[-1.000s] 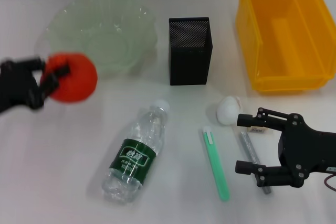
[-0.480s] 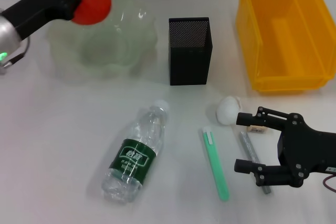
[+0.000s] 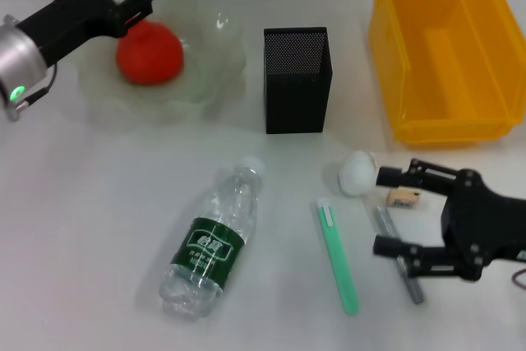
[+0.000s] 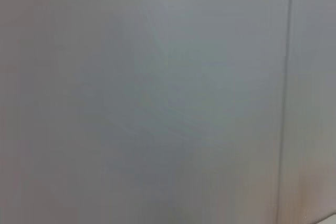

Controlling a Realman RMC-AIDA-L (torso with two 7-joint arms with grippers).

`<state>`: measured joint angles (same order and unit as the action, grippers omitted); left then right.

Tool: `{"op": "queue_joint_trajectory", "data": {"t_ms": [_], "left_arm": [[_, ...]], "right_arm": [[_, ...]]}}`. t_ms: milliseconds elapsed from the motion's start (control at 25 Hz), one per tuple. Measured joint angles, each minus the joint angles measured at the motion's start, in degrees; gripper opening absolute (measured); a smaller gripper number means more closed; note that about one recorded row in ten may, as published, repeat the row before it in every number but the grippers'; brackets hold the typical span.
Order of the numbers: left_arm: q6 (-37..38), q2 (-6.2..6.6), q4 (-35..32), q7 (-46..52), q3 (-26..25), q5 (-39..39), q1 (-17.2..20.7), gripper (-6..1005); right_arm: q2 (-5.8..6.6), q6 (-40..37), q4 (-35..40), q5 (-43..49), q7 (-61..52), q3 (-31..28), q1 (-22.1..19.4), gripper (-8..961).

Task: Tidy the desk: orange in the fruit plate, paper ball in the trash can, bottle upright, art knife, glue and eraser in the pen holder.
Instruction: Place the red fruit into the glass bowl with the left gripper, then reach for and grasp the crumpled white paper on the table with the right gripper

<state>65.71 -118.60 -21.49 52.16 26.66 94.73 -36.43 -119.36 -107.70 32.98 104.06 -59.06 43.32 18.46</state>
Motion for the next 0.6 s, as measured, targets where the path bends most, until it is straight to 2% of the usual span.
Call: {"op": "queue_joint_trajectory", "data": {"t_ms": [160,280,360,480,520,560,600], "left_arm": [[9.2,0.19,-3.4,-0.1,4.1,0.4,6.1,647],[15.8,0.24,-7.1,-0.2,9.5,0.4,12.3,730],[20.4,0.39,-9.4,-0.3,12.7,0.4,16.1,786],[26.7,0.57,-11.6,-0.5,14.6,0.5,20.2,785],[28.4,0.58,-12.1,-0.7,14.7,0.5,21.7,785],[28.4,0.58,-12.1,-0.7,14.7,0.5,21.7,785],[28.8,0.60,-12.2,-0.8,14.6,0.5,22.3,785]], "right_arm": [[0.02,0.2,5.9,-0.2,-8.9,-2.5,1.4,839],[-0.06,0.4,16.0,-0.2,-19.9,-2.0,2.1,839],[-0.14,0.4,23.6,0.2,-27.5,-0.3,2.5,839],[-0.11,0.7,36.0,3.7,-40.3,4.1,3.4,839],[-0.17,1.5,44.6,8.5,-50.0,8.1,4.2,838],[-0.17,1.5,44.6,8.5,-50.0,8.1,4.2,838],[-0.18,2.1,48.9,11.7,-55.0,10.8,4.8,838]]}}
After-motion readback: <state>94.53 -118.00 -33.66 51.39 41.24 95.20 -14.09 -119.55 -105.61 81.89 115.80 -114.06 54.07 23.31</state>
